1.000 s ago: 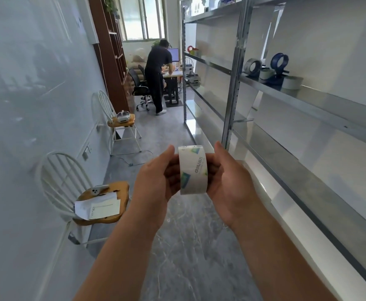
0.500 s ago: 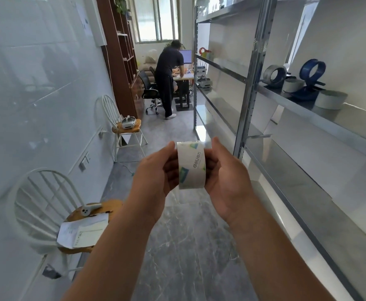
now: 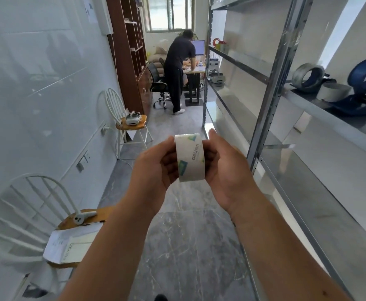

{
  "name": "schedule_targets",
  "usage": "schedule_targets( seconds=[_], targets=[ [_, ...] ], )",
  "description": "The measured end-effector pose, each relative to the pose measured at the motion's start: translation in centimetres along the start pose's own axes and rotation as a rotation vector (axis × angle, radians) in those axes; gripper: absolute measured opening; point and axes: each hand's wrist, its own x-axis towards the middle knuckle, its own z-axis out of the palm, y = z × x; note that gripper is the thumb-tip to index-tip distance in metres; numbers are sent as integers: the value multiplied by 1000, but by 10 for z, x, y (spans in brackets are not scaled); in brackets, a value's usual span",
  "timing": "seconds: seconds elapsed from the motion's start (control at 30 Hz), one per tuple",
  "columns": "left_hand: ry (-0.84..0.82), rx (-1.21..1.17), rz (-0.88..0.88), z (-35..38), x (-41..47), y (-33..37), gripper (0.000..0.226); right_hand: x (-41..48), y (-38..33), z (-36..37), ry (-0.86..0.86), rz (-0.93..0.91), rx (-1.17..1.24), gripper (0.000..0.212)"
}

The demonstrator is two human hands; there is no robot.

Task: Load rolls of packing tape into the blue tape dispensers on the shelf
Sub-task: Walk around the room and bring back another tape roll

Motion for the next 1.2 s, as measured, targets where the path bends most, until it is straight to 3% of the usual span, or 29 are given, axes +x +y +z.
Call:
schedule_targets(
  seconds=[0.63, 1.2],
  targets=[
    [-181, -75, -56, -43, 316, 32, 37, 282, -9, 63, 152, -81, 13, 45],
    [-260, -54, -92, -55, 448, 30, 43, 400, -3, 73, 211, -62, 31, 49]
  ],
)
